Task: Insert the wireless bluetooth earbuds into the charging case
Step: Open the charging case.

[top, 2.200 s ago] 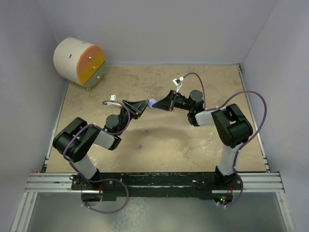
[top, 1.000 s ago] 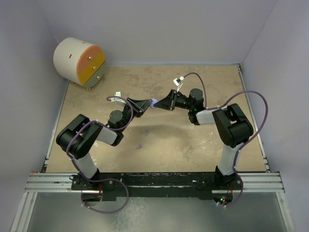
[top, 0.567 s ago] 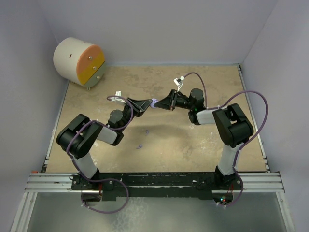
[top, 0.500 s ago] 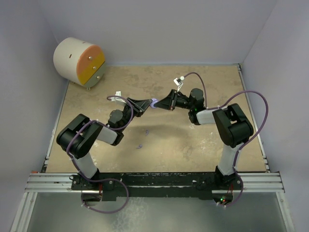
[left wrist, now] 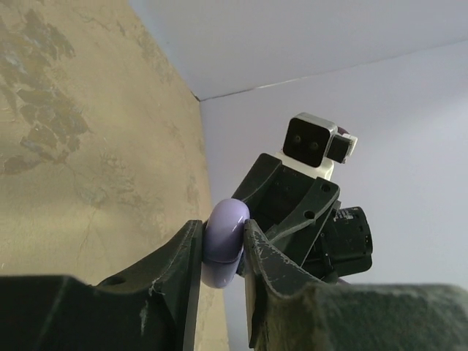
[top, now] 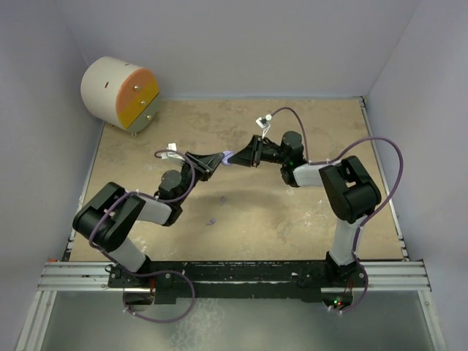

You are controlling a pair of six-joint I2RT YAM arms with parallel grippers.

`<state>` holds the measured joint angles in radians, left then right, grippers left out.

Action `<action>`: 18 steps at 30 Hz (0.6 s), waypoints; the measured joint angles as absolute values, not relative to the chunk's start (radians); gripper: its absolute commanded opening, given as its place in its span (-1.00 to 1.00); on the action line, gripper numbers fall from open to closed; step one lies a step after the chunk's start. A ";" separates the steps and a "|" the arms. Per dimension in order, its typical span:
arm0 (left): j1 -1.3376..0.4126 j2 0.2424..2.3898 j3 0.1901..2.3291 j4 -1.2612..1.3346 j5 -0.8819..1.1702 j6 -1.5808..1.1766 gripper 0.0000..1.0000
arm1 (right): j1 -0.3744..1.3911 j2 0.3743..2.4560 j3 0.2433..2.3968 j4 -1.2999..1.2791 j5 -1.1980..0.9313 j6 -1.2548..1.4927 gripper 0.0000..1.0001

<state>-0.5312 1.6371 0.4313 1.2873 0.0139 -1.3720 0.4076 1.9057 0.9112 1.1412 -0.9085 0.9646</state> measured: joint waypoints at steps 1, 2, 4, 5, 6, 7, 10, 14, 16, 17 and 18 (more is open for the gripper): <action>-0.531 1.617 0.419 1.275 0.000 -1.377 -1.00 | 0.412 1.906 0.923 1.123 -0.907 0.947 -0.21; -0.531 1.600 0.410 1.264 -0.011 -1.382 -1.00 | 0.413 1.906 0.932 1.106 -0.902 0.932 -0.20; -0.531 1.573 0.399 1.235 -0.028 -1.394 -1.00 | 0.412 1.906 0.950 1.063 -0.881 0.894 -0.16; -0.531 1.562 0.395 1.222 -0.033 -1.397 -1.00 | 0.411 1.906 0.958 1.042 -0.870 0.877 -0.14; -0.531 1.548 0.394 1.205 -0.038 -1.401 -1.00 | 0.411 1.906 0.963 1.021 -0.854 0.860 -0.14; -0.531 1.534 0.394 1.188 -0.042 -1.405 -1.00 | 0.409 1.906 0.967 1.000 -0.841 0.843 -0.14; -0.539 1.485 0.394 1.173 -0.039 -1.423 -1.00 | 0.405 1.911 0.971 0.942 -0.790 0.798 -0.13; -0.551 1.443 0.394 1.161 -0.034 -1.438 -1.00 | 0.405 1.927 0.971 0.887 -0.749 0.758 -0.13; -0.551 1.442 0.394 1.154 -0.035 -1.445 -1.00 | 0.406 1.929 0.971 0.861 -0.737 0.744 -0.13; -0.551 1.442 0.394 1.145 -0.036 -1.449 -1.00 | 0.406 1.929 0.971 0.854 -0.727 0.737 -0.13; -0.551 1.442 0.394 1.138 -0.038 -1.453 -1.00 | 0.406 1.929 0.971 0.846 -0.714 0.726 -0.13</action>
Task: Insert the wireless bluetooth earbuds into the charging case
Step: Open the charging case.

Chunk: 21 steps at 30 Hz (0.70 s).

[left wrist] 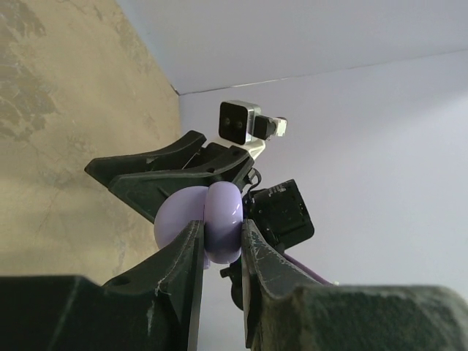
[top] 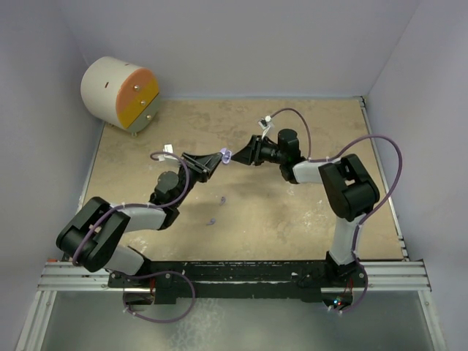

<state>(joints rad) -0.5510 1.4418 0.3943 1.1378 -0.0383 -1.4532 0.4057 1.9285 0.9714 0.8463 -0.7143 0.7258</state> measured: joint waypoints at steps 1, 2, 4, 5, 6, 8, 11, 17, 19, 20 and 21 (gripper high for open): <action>-0.551 1.442 0.394 1.132 -0.042 -1.457 -1.00 | 0.406 1.927 0.971 0.836 -0.696 0.715 -0.13; -0.551 1.442 0.394 1.126 -0.049 -1.460 -1.00 | 0.406 1.923 0.971 0.819 -0.678 0.701 -0.13; -0.551 1.439 0.389 1.118 -0.065 -1.475 -1.00 | 0.406 1.906 0.970 0.780 -0.627 0.667 -0.13; -0.551 1.433 0.380 1.114 -0.076 -1.479 -1.00 | 0.406 1.887 0.967 0.759 -0.590 0.646 -0.13; -0.551 1.424 0.366 1.109 -0.088 -1.485 -1.00 | 0.406 1.857 0.956 0.740 -0.553 0.623 -0.13; -0.548 1.402 0.337 1.096 -0.110 -1.499 -1.00 | 0.408 1.787 0.929 0.712 -0.488 0.581 0.00; -0.529 1.357 0.282 1.074 -0.142 -1.515 -1.00 | 0.417 1.647 0.878 0.695 -0.378 0.506 0.72; -0.465 1.208 0.195 0.999 -0.187 -1.535 -1.00 | 0.525 1.473 0.802 0.682 -0.155 0.372 0.99; -0.452 1.151 0.177 0.965 -0.198 -1.535 -1.00 | 0.566 1.461 0.795 0.678 -0.113 0.342 0.99; -0.447 1.120 0.171 0.942 -0.202 -1.535 -1.00 | 0.581 1.463 0.796 0.676 -0.104 0.331 0.99; -0.444 1.092 0.165 0.921 -0.206 -1.535 -1.00 | 0.596 1.468 0.799 0.667 -0.097 0.324 0.99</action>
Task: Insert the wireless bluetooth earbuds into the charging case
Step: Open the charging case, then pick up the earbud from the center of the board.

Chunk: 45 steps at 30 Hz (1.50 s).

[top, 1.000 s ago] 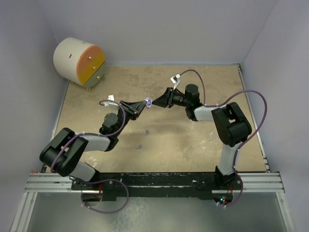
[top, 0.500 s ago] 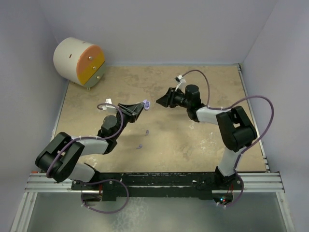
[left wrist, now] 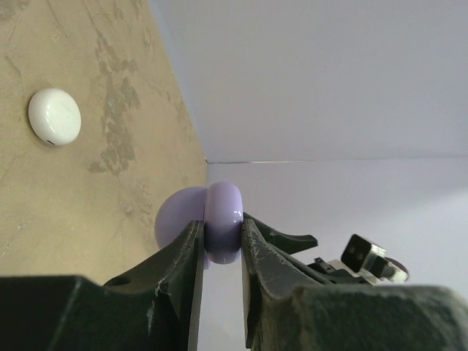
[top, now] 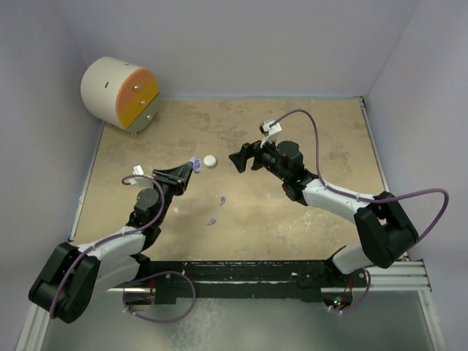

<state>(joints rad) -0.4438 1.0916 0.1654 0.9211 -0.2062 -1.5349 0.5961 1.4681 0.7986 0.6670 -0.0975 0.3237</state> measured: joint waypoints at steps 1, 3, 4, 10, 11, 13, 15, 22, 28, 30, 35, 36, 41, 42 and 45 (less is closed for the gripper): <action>-0.441 1.064 0.162 0.899 -0.210 -1.535 -1.00 | 0.603 1.473 0.799 0.656 -0.096 0.321 1.00; -0.436 1.008 0.154 0.860 -0.214 -1.535 -1.00 | 0.609 1.476 0.792 0.640 -0.095 0.322 0.91; -0.432 0.982 0.150 0.840 -0.214 -1.535 -1.00 | 0.616 1.474 0.785 0.639 -0.089 0.322 0.83; -0.415 0.886 0.143 0.728 -0.222 -1.529 -1.00 | 0.701 1.481 0.783 0.566 0.011 0.329 0.43; -0.414 0.879 0.141 0.715 -0.222 -1.527 -1.00 | 0.721 1.491 0.787 0.551 0.022 0.330 0.37; -0.411 0.873 0.133 0.700 -0.223 -1.527 -1.00 | 0.767 1.532 0.802 0.521 0.056 0.337 0.32; -0.407 0.873 0.125 0.686 -0.221 -1.528 -1.00 | 0.816 1.587 0.812 0.490 0.094 0.351 0.29; -0.403 0.884 0.110 0.685 -0.214 -1.528 -1.00 | 0.888 1.651 0.812 0.432 0.156 0.376 0.23; -0.401 0.891 0.097 0.687 -0.212 -1.529 -1.00 | 0.915 1.669 0.822 0.433 0.199 0.382 0.20; -0.400 0.892 0.094 0.689 -0.212 -1.529 -1.00 | 0.933 1.678 0.822 0.433 0.213 0.384 0.20; -0.400 0.892 0.093 0.690 -0.210 -1.528 -1.00 | 0.967 1.694 0.822 0.431 0.236 0.398 0.17; -0.400 0.892 0.093 0.690 -0.209 -1.527 -1.00 | 0.970 1.696 0.822 0.431 0.239 0.401 0.16; -0.400 0.894 0.093 0.692 -0.200 -1.526 -1.00 | 0.970 1.719 0.832 0.430 0.250 0.416 0.06; -0.400 0.895 0.093 0.692 -0.197 -1.526 -1.00 | 0.970 1.728 0.836 0.430 0.253 0.417 0.03; -0.400 0.900 0.093 0.691 -0.190 -1.526 -1.00 | 0.970 1.743 0.838 0.429 0.253 0.422 -0.01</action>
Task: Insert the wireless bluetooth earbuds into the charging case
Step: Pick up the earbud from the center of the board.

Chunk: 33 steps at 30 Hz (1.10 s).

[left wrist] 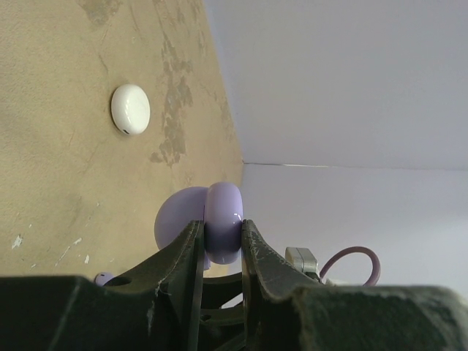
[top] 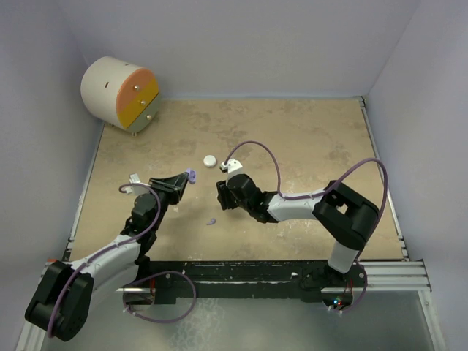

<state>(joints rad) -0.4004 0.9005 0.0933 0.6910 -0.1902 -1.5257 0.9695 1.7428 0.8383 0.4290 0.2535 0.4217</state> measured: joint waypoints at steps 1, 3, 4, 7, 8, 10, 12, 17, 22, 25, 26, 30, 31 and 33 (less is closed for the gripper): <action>-0.400 0.901 0.093 0.691 -0.189 -1.526 -1.00 | 0.970 1.746 0.839 0.427 0.253 0.423 -0.02; -0.400 0.904 0.093 0.691 -0.189 -1.526 -1.00 | 0.970 1.751 0.842 0.420 0.254 0.425 -0.02; -0.400 0.905 0.093 0.691 -0.188 -1.526 -1.00 | 0.970 1.754 0.845 0.418 0.254 0.426 -0.02; -0.400 0.909 0.093 0.691 -0.187 -1.526 -1.00 | 0.970 1.766 0.856 0.412 0.255 0.427 -0.03; -0.400 0.910 0.093 0.691 -0.187 -1.526 -1.00 | 0.970 1.770 0.858 0.409 0.257 0.427 -0.04; -0.400 0.911 0.093 0.691 -0.187 -1.526 -1.00 | 0.970 1.778 0.861 0.406 0.262 0.427 -0.04; -0.400 0.911 0.093 0.692 -0.186 -1.526 -1.00 | 0.970 1.786 0.862 0.398 0.265 0.428 -0.06; -0.400 0.920 0.093 0.692 -0.186 -1.526 -1.00 | 0.970 1.808 0.892 0.385 0.271 0.428 -0.11; -0.400 0.922 0.093 0.693 -0.186 -1.526 -1.00 | 0.970 1.809 0.909 0.386 0.271 0.428 -0.14; -0.400 0.923 0.093 0.693 -0.186 -1.526 -1.00 | 0.970 1.813 0.912 0.385 0.271 0.428 -0.15; -0.400 0.923 0.093 0.693 -0.186 -1.526 -1.00 | 0.970 1.814 0.912 0.385 0.271 0.428 -0.15; -0.400 0.923 0.093 0.693 -0.186 -1.526 -1.00 | 0.970 1.814 0.912 0.379 0.271 0.428 -0.16; -0.400 0.923 0.093 0.693 -0.186 -1.526 -1.00 | 0.970 1.814 0.912 0.376 0.271 0.428 -0.16; -0.400 0.923 0.093 0.693 -0.186 -1.526 -1.00 | 0.970 1.814 0.912 0.371 0.271 0.428 -0.17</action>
